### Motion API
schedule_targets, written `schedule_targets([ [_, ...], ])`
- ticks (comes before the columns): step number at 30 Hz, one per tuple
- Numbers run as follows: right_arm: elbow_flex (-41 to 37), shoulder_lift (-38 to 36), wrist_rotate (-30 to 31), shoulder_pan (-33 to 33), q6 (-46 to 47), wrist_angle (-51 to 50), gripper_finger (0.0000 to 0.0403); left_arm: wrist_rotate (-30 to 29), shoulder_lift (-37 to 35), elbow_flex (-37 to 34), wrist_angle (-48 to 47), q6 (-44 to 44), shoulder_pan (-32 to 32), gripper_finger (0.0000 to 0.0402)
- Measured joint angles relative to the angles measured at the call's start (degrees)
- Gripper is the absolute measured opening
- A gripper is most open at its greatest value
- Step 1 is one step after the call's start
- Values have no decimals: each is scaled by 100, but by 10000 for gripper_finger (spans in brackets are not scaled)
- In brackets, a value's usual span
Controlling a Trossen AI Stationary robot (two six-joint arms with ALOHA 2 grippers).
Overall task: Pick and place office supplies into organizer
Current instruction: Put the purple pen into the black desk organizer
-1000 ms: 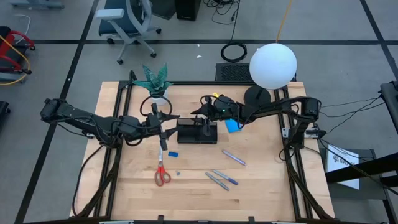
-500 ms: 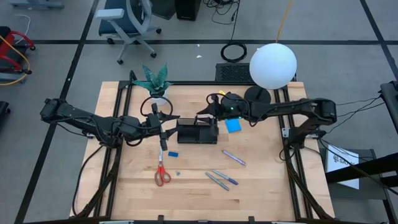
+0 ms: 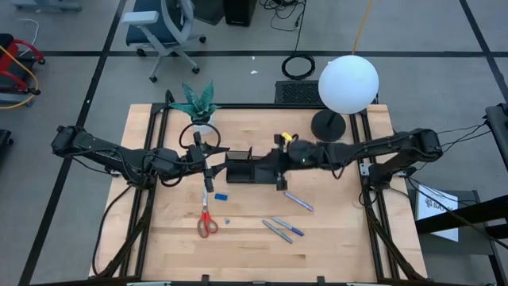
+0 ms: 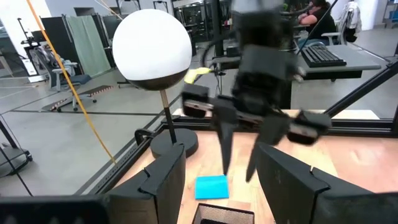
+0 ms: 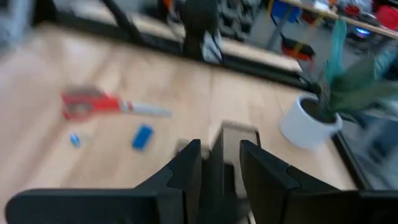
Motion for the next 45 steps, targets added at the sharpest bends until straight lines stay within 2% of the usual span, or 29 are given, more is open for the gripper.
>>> schedule_targets([
  [5,0,0,1305,590,-10,-770,100,-2,0,0,-1,0,0,200],
  [9,0,0,1688,942,441,-1236,100,-2,0,0,-2,0,0,200],
  [16,0,0,1688,1317,1084,-2139,100,-1,1,0,-21,-2,0,200],
  [26,0,0,1661,1535,2767,-3753,100,-1,0,-1,-31,-5,0,200],
  [32,16,0,794,1522,3745,-4381,100,-1,0,-1,-31,-2,0,200],
  [40,101,3,536,1573,4563,-4954,100,-2,2,0,-31,0,0,200],
  [45,101,211,51,1605,4941,-4968,100,-1,0,-1,-28,9,-1,200],
])
